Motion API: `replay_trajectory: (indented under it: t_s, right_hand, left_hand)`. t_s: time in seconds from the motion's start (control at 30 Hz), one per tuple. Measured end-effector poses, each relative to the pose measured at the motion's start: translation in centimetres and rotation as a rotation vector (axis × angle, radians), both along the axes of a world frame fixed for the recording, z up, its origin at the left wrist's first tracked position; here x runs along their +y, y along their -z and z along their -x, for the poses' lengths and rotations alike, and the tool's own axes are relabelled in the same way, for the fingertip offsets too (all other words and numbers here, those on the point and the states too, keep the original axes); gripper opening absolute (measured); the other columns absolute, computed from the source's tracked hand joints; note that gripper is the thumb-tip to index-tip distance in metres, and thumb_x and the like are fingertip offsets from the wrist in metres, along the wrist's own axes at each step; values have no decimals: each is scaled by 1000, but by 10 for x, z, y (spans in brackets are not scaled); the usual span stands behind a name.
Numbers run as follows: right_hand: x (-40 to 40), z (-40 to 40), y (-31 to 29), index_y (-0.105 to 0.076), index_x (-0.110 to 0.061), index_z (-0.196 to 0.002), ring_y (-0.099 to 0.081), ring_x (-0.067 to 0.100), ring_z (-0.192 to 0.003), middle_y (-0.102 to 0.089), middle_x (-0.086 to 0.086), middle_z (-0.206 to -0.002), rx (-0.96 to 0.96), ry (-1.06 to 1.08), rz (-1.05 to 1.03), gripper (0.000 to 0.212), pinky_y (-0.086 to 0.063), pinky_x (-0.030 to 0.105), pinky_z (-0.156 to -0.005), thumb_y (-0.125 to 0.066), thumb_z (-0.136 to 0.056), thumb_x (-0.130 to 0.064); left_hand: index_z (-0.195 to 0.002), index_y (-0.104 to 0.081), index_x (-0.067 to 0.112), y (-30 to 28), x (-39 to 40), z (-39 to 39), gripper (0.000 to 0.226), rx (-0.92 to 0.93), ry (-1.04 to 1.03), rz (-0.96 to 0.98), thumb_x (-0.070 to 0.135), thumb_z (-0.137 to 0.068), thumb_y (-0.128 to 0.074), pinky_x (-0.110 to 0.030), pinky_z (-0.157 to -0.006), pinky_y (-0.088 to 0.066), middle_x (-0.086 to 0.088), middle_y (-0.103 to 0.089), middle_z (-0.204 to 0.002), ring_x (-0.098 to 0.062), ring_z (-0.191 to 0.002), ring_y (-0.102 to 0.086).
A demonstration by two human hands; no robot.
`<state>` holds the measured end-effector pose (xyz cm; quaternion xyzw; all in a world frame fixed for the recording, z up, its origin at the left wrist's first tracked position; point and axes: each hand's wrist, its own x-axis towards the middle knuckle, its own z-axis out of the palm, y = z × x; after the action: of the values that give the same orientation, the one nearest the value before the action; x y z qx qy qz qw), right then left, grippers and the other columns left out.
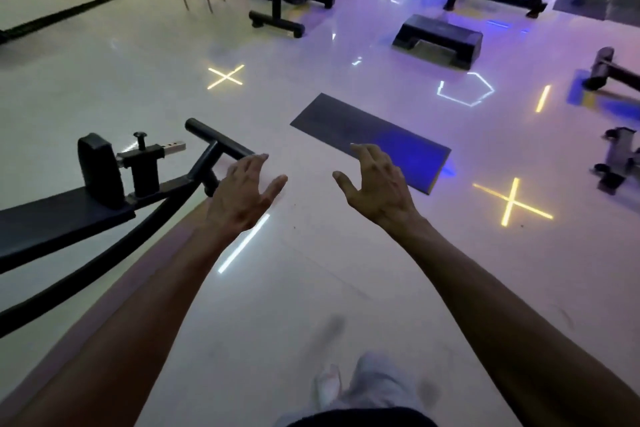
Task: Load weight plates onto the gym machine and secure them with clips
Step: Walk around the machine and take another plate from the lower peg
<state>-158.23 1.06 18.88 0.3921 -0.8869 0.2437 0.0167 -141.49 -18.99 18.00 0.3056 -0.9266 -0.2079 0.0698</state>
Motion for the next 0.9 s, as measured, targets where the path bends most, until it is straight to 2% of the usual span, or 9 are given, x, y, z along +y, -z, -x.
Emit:
replay_trajectory:
  t_s: [0.2, 0.4, 0.63, 0.9]
  right_hand:
    - [-108, 123, 5, -49, -14, -143, -54, 27, -127, -54, 5, -141, -30, -28, 28, 60, -49, 46, -96, -60, -96, -49]
    - [-238, 272, 8, -50, -13, -140, -56, 28, -121, -55, 8, -136, -58, -92, 3, 59, -52, 45, -94, -62, -95, -48]
    - [-400, 417, -14, -47, -15, -144, -51, 27, -129, -51, 5, -143, -87, -196, -21, 59, -47, 48, -104, -59, -96, -47]
    - [-622, 535, 0, -46, -16, -145, -52, 27, -128, -51, 5, -143, -29, -313, -25, 58, -47, 46, -100, -53, -99, -49]
  left_hand:
    - [-156, -38, 18, -4, -104, 118, 70, 18, -17, 41, 59, -101, -48, -49, -114, -38, -6, -42, -159, -25, -150, -33]
    - [-150, -45, 21, 2, -224, 255, 61, 22, -75, 53, 57, -101, -50, -45, -98, -46, -2, -45, -154, -24, -142, -40]
    - [-146, -48, 22, -17, -371, 395, 57, 57, -147, 54, 57, -101, -50, -42, -95, -47, 2, -47, -151, -21, -140, -42]
    - [-145, -49, 21, 1, -570, 502, 56, 110, -244, 61, 56, -101, -51, -42, -94, -49, 2, -48, -149, -21, -139, -43]
